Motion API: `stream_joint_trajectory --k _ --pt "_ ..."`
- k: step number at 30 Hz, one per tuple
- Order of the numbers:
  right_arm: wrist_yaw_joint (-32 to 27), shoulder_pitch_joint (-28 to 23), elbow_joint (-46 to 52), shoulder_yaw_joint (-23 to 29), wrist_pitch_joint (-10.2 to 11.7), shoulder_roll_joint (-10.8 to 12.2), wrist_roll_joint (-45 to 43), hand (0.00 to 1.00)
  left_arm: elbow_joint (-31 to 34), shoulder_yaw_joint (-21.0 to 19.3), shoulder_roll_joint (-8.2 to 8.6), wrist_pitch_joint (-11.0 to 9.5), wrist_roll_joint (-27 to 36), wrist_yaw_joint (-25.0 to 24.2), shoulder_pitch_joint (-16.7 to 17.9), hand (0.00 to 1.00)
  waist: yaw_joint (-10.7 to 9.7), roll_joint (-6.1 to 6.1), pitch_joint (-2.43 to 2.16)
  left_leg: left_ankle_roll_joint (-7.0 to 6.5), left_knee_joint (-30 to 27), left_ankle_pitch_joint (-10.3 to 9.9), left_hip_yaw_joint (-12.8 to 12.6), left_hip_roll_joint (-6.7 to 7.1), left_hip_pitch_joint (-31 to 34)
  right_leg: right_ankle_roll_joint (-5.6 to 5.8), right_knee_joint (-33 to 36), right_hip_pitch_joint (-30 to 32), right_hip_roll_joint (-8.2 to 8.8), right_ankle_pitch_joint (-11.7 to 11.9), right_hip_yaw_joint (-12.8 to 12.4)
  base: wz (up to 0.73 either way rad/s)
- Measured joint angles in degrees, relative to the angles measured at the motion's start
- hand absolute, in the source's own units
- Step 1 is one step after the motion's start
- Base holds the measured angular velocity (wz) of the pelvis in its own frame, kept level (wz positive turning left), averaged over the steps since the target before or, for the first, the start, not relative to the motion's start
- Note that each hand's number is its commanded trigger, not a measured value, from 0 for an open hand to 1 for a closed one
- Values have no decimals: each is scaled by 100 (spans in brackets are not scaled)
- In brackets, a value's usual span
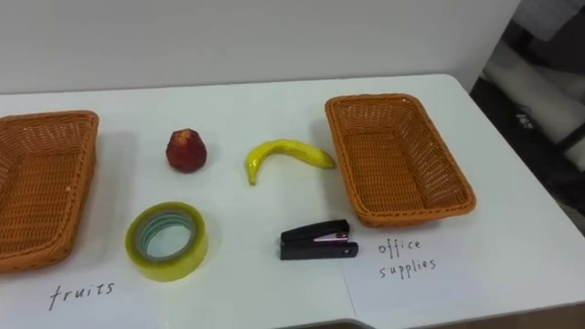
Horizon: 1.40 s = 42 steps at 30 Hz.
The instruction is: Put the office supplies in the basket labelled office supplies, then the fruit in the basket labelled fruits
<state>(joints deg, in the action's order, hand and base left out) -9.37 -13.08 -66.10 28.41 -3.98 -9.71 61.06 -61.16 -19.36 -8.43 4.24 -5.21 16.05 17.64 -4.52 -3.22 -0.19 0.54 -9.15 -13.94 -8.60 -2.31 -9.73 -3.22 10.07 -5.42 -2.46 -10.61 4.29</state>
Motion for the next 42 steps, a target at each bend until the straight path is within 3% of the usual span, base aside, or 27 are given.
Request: stream_joint_trajectory --k 5,12,18,20,29,35,42 --pt "-526 1 300 71 149 -182 137 0 103 22 -54 -36 2 23 36 0 -48 5 -2 -4 53 -3 -67 -5 6 0 86 86 -15 -6 -93 -8" --pt "-1216 62 1012 283 335 -238 319 0 287 34 -53 -105 5 79 110 0 -144 -40 -3 -5 59 -2 -78 4 55 5 165 179 -12 -30 -123 -1" --pt "-2179 -10 2620 421 461 -241 352 0 496 103 -57 -106 2 82 180 0 -172 -43 -7 -11 31 5 -101 5 103 4 171 254 -8 -31 -115 -1" --pt "-2536 -36 3145 441 651 -260 203 0 662 157 -57 -135 0 92 237 0 -166 -41 -4 -11 28 5 -100 6 103 4 158 262 -7 -32 -118 0" --pt "-3390 -26 4131 503 937 -402 -114 0 831 161 -48 -283 0 96 286 0 -147 -41 -2 -12 26 10 -124 5 159 4 173 333 -25 -35 -203 -2" --pt "-3822 -30 5351 612 1060 -428 -1186 0 799 202 -24 -308 5 60 310 0 -140 -50 5 -12 27 10 -157 5 133 10 180 335 -35 -38 -245 -3" --pt "-4214 1 6071 606 1124 -437 -2262 0 799 394 -9 -322 -7 75 326 0 -134 -49 14 -12 23 10 -158 0 150 9 175 346 -39 -39 -240 0"
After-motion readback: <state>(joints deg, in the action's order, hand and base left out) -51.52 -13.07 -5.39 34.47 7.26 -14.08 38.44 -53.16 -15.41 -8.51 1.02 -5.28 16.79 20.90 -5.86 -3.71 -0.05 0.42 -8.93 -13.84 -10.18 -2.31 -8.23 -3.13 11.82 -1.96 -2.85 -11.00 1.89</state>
